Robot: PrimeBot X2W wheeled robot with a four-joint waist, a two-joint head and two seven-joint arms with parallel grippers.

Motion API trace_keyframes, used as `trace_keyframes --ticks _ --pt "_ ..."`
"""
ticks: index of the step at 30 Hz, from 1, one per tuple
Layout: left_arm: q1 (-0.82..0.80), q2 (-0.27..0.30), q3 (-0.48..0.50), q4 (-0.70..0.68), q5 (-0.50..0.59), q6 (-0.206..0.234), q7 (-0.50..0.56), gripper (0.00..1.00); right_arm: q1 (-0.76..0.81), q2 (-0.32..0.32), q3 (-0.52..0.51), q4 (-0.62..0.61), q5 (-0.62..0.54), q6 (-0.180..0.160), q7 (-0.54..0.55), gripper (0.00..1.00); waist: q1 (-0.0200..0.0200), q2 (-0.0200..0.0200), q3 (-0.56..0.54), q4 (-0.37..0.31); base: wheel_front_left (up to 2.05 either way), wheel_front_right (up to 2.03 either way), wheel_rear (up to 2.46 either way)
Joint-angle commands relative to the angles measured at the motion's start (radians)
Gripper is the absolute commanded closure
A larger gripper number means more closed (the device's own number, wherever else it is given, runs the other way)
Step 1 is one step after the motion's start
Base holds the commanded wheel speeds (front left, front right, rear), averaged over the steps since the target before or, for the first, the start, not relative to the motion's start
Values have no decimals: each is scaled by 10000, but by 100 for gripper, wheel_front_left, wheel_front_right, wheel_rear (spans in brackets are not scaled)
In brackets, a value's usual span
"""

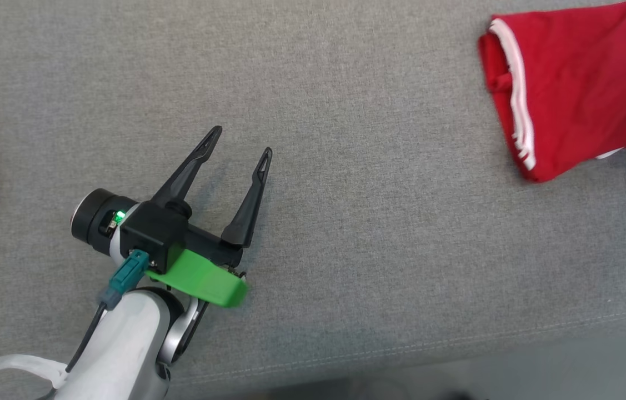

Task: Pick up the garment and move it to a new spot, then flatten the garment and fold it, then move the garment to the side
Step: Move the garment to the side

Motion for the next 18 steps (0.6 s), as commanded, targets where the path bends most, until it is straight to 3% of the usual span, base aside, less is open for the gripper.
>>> trace_keyframes --ticks 1,9,16,17,18 --pt "-151 120 -16 -155 101 43 79 0 -187 -264 -159 109 -201 -18 -165 100 0 -1 406 -161 0 0 0" --pt "-100 368 -264 -1072 289 45 531 0 -509 -1062 -1305 452 -1522 -18 -1097 100 0 -1 903 -75 0 0 0" --pt "-104 452 -406 -1460 334 44 749 0 -812 -1276 -1854 371 -2495 -18 -1524 100 0 -1 1181 18 0 0 0" --pt "-100 460 -411 -1498 336 56 750 0 -875 -1274 -1944 323 -2622 -18 -1632 82 0 -1 1225 32 0 0 0" --pt "-105 467 -411 -1525 329 70 747 0 -908 -1226 -1987 341 -2761 -18 -1670 0 0 -1 1254 43 0 0 0"
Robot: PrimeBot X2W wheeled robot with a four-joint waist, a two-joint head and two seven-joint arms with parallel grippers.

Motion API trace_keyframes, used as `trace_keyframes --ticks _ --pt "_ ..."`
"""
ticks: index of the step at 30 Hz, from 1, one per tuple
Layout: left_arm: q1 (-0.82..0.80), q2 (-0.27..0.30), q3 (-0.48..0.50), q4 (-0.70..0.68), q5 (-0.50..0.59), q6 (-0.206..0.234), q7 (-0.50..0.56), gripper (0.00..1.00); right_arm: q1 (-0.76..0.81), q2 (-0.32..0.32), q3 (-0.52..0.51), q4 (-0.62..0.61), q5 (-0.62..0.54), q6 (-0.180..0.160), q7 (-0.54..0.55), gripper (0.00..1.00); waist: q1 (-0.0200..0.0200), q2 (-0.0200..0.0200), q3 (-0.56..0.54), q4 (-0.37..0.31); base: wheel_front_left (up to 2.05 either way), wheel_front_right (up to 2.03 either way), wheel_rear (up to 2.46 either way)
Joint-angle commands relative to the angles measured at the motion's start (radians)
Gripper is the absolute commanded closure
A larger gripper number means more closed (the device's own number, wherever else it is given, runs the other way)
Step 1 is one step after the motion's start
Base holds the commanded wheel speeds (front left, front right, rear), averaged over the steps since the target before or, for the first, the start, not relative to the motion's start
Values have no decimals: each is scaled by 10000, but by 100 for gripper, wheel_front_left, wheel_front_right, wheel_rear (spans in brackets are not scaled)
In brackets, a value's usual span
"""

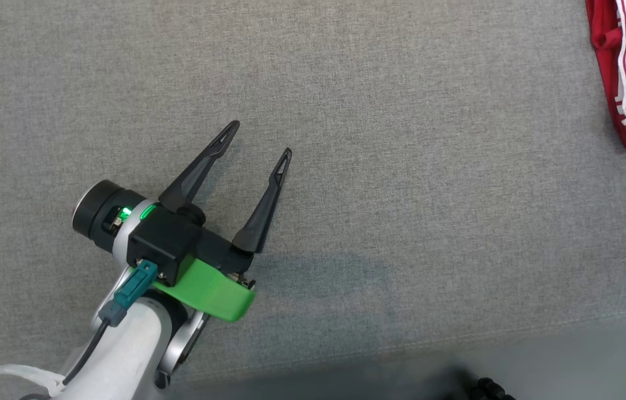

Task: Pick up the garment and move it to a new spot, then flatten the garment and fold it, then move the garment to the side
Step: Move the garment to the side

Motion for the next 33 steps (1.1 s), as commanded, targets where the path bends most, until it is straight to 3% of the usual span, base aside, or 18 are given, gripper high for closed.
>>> trace_keyframes --ticks 1,9,14,17,33 --pt "-108 66 1 -25 60 37 -8 0 -81 35 -23 -24 -61 -18 -131 0 0 -1 50 38 0 0 0" --pt "-40 -278 336 285 -219 397 -641 0 67 533 49 164 -178 -19 -1292 0 0 -1 -489 245 0 0 0" --pt "309 -578 833 766 -692 865 -1012 0 658 866 475 202 363 -19 -1978 0 0 -1 -1386 420 0 0 0" --pt "542 -599 1050 1105 -797 1143 -1094 0 1258 1183 1240 6 613 -19 -2110 0 0 -1 -2017 503 0 0 0" --pt "2390 -415 2186 2579 -1822 2113 -1090 0 5333 2661 4150 -3769 3905 -17 -2039 0 0 -1 -5231 948 0 0 0"
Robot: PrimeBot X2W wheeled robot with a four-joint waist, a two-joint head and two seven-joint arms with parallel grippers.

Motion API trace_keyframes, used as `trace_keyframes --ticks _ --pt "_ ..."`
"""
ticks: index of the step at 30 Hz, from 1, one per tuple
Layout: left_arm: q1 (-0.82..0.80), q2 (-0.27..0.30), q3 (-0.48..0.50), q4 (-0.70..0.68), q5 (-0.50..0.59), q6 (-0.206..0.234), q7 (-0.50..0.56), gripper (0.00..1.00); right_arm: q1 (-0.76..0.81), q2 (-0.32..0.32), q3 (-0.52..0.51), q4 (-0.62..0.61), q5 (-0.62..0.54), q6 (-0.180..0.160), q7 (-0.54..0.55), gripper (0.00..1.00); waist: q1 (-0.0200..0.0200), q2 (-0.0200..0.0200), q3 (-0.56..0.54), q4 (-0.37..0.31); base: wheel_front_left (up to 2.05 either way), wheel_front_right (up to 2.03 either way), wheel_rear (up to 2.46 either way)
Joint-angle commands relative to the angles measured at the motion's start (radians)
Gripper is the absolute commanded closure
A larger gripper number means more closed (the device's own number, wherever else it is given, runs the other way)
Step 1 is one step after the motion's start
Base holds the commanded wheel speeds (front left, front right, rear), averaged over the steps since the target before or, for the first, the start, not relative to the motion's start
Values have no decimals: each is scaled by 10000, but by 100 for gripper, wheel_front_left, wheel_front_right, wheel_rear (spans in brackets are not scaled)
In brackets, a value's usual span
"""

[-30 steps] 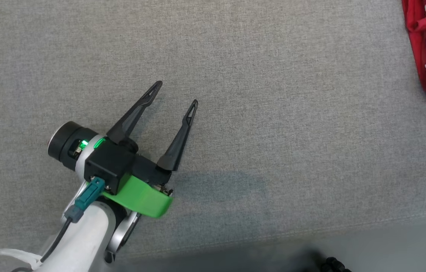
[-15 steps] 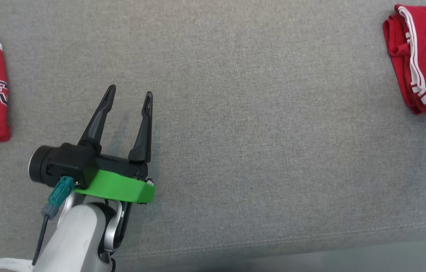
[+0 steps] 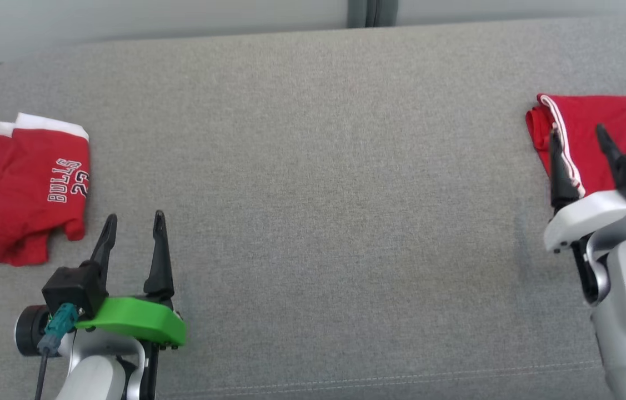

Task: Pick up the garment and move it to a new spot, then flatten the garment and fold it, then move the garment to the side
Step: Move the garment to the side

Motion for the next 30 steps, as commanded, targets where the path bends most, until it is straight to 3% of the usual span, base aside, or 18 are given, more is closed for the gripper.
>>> trace_keyframes --ticks 1,12,30 --pt "382 118 46 113 -112 74 85 0 599 157 191 -363 230 -15 127 0 1 0 -1295 330 0 0 0" --pt "1452 310 534 265 -629 298 -61 0 2383 831 1400 -2260 659 -15 1032 0 1 0 -2148 430 0 0 0" --pt "1830 406 494 967 -605 -366 -725 0 4078 1647 790 -3594 239 -15 1518 0 1 0 -2337 750 0 0 0"
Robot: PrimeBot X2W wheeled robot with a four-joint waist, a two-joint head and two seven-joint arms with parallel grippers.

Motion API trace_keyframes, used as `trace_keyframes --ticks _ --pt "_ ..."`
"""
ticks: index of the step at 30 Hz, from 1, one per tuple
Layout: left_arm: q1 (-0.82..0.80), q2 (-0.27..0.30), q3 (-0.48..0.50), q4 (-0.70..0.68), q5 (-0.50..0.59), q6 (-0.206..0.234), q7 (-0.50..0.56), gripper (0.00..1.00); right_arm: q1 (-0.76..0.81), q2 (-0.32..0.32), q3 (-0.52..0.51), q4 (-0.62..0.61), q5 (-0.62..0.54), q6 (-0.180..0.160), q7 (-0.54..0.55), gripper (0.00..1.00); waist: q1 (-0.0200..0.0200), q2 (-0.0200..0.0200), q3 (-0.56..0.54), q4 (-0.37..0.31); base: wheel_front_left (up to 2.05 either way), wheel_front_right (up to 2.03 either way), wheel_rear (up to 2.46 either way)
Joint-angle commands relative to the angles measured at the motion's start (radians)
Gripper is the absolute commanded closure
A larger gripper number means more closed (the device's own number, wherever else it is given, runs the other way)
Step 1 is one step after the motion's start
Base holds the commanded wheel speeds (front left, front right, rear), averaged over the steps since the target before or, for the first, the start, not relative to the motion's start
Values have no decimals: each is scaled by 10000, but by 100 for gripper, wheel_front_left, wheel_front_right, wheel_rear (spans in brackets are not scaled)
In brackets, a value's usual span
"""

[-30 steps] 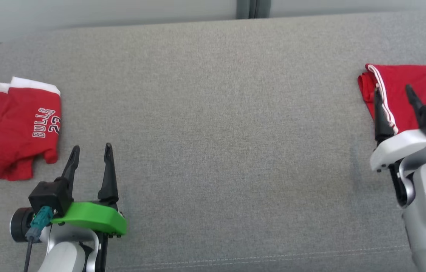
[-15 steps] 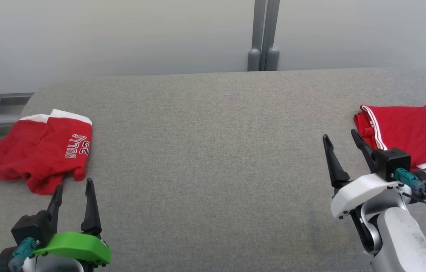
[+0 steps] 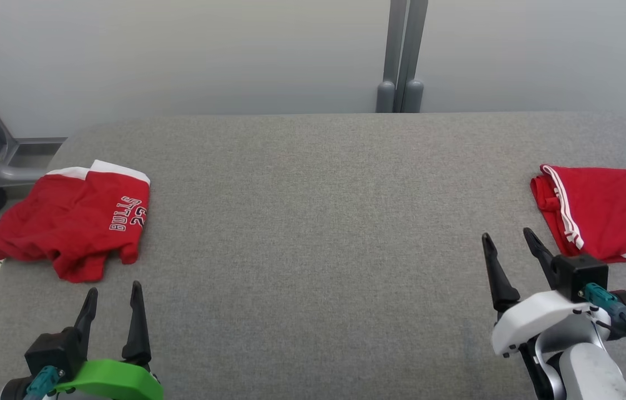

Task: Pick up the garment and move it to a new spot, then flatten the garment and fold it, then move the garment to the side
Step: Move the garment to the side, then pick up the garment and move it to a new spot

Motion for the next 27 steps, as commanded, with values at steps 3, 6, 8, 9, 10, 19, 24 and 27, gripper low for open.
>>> trace_keyframes --ticks 3,6,8,9,10,19,24,27 --pt "173 129 -106 175 224 -141 -102 0 395 -2 -177 -116 267 -15 -105 0 1 0 -79 15 0 0 0" --pt "250 126 -180 258 274 -241 -156 0 660 0 -233 -177 502 -15 -187 0 1 0 -119 11 0 0 0" --pt "274 152 -252 265 348 -342 -167 0 797 2 -231 -195 649 -15 -228 0 1 0 -122 0 0 0 0" --pt "287 151 -264 288 356 -349 -173 0 860 1 -241 -192 703 -15 -237 0 1 0 -118 -1 0 0 0" --pt "304 140 -271 301 354 -358 -184 0 917 2 -236 -200 721 -15 -257 0 1 0 -112 2 0 0 0" --pt "157 179 -228 286 530 -248 -220 0 911 5 -184 -330 529 -15 -216 0 1 0 -72 61 0 0 0" --pt "90 138 -302 280 553 -246 -198 0 1007 4 -181 -364 472 -15 -187 0 1 0 -50 211 0 0 0" --pt "10 166 -393 316 580 -283 -97 0 1068 0 -151 -323 416 -15 -167 0 1 0 -28 450 0 0 0"
